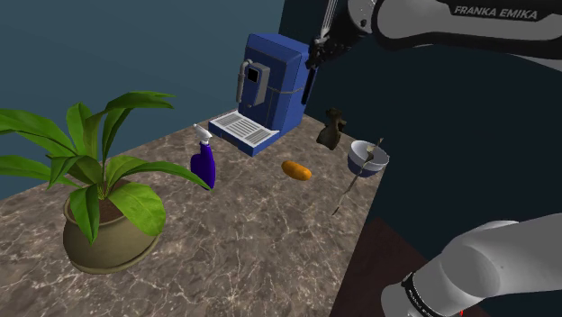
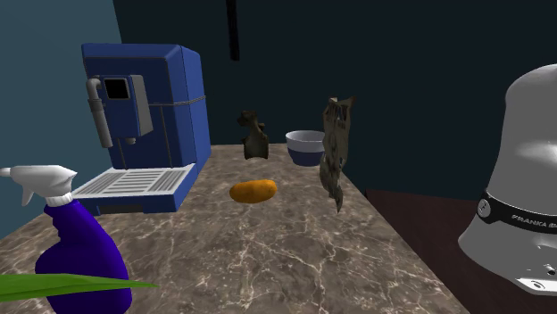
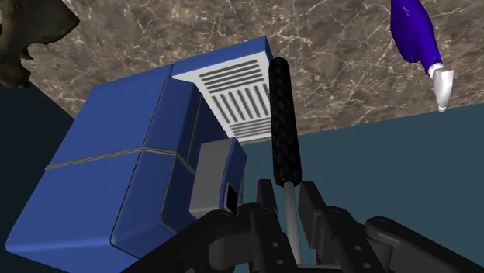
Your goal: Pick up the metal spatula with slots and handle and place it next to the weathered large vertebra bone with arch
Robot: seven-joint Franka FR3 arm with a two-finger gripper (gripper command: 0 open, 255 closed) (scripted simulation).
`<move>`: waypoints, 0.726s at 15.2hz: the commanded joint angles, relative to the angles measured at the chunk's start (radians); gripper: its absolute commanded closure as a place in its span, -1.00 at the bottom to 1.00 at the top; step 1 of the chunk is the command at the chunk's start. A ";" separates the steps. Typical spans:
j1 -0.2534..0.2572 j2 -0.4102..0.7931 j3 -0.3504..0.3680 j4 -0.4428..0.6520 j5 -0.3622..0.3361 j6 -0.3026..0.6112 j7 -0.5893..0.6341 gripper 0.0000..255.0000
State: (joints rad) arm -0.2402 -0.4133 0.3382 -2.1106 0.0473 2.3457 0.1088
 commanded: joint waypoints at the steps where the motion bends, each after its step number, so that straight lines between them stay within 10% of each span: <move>1: -0.009 0.031 -0.036 0.015 0.007 0.015 -0.051 1.00; 11: -0.056 0.231 -0.180 0.195 0.058 0.020 -0.277 1.00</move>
State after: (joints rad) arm -0.2913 -0.1980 0.1724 -1.9336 0.0962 2.3695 -0.1419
